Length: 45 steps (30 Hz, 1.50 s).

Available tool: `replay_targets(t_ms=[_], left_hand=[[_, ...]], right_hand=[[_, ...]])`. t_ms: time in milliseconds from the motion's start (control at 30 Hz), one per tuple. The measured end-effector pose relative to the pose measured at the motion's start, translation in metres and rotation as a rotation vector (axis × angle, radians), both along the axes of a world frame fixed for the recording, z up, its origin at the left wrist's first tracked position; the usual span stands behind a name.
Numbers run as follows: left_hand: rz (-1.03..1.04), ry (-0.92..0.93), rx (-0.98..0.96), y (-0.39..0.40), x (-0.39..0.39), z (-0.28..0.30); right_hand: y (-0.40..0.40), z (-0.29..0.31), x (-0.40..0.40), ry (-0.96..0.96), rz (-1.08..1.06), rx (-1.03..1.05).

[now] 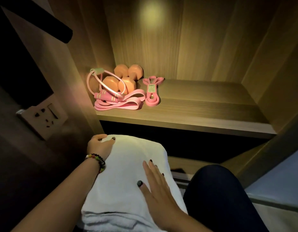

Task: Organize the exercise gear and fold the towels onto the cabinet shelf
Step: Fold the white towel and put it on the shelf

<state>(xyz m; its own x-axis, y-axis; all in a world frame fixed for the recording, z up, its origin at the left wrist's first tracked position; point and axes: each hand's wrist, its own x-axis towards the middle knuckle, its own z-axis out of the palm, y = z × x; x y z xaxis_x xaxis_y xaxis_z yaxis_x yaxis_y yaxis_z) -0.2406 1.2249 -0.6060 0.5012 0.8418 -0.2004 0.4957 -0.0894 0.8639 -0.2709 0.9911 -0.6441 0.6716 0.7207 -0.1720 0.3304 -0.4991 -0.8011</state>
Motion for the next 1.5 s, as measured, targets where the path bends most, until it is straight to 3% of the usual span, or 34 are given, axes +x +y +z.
replay_targets(t_ms=[100,167,267,367,467,700,800,1000,1100,1233,1400,1500], left_hand=[[-0.037,0.111,0.188,-0.008,-0.007,0.009],[-0.111,0.137,0.222,-0.015,-0.016,0.015],[-0.209,0.224,0.068,-0.032,-0.038,0.021],[-0.307,0.156,-0.104,-0.048,-0.057,0.022],[-0.302,0.068,-0.092,-0.060,-0.067,0.026],[-0.335,0.034,-0.189,-0.069,-0.066,0.044],[-0.374,-0.006,-0.129,-0.077,-0.067,0.050],[-0.586,-0.209,0.010,-0.109,-0.063,0.082],[-0.663,-0.364,-0.012,-0.128,-0.050,0.106],[-0.681,-0.507,-0.083,-0.131,-0.013,0.138],[-0.556,-0.508,-0.054,-0.126,0.070,0.141],[-0.435,-0.293,0.071,-0.124,0.130,0.108]], right_hand=[[-0.014,-0.013,0.013,0.028,-0.062,-0.114],[-0.016,-0.022,0.030,0.165,-0.193,-0.141],[-0.017,-0.036,0.054,0.485,-0.385,0.059],[-0.029,-0.045,0.069,0.722,-0.443,0.144],[-0.044,-0.050,0.074,0.939,-0.436,0.177],[-0.060,-0.045,0.081,1.054,-0.415,0.233],[-0.070,-0.032,0.083,0.936,-0.513,0.271],[-0.097,0.028,0.086,0.389,-0.648,0.308],[-0.113,0.069,0.094,0.127,-0.671,0.264],[-0.139,0.138,0.117,-0.062,-0.722,0.283],[-0.167,0.205,0.172,-0.300,-0.746,0.283],[-0.166,0.196,0.217,-0.355,-0.802,-0.005]])
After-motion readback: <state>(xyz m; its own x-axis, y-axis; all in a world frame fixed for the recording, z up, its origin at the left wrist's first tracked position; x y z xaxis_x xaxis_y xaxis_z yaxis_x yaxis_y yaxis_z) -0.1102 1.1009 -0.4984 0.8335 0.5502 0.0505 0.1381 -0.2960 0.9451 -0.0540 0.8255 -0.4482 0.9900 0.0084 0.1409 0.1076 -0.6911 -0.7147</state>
